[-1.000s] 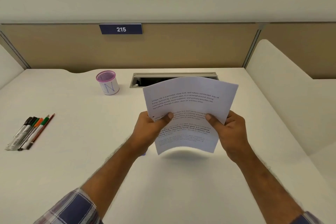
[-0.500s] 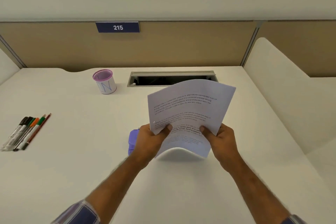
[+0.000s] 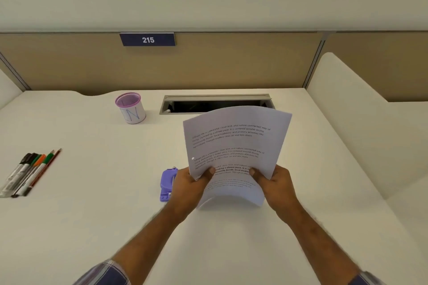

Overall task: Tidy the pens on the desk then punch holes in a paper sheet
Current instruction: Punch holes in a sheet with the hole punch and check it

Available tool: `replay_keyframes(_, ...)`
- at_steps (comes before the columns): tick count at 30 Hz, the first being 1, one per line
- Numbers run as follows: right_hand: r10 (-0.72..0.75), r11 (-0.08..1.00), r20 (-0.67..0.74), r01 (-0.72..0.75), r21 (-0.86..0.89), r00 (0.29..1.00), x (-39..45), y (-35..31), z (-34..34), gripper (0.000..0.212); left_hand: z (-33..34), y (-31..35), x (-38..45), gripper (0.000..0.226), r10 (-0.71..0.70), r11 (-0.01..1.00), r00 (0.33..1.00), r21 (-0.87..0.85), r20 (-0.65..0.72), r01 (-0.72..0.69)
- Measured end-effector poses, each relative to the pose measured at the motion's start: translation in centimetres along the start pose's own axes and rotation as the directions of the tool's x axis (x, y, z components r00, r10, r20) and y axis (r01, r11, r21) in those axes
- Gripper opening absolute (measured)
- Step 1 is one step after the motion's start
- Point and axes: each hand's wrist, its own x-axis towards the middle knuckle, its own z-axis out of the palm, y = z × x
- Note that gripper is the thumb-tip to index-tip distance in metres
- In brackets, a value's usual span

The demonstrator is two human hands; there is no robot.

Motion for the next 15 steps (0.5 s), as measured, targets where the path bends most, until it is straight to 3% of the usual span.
replay_keyframes(7, -0.013, 0.999, 0.024, 0.014, -0.040, 1.000, 0.0, 0.1, -0.3, 0.017, 0.3, 0.2, 0.1, 0.011, -0.017, 1.000, 1.000, 0.005, 0.003, 0.017)
replay_keyframes(15, -0.020, 0.999, -0.002, 0.020, -0.049, 1.000, 0.0, 0.1, -1.5, 0.028, 0.0, 1.4, 0.6, 0.011, -0.002, 0.998, 1.000, -0.056, -0.031, 0.001)
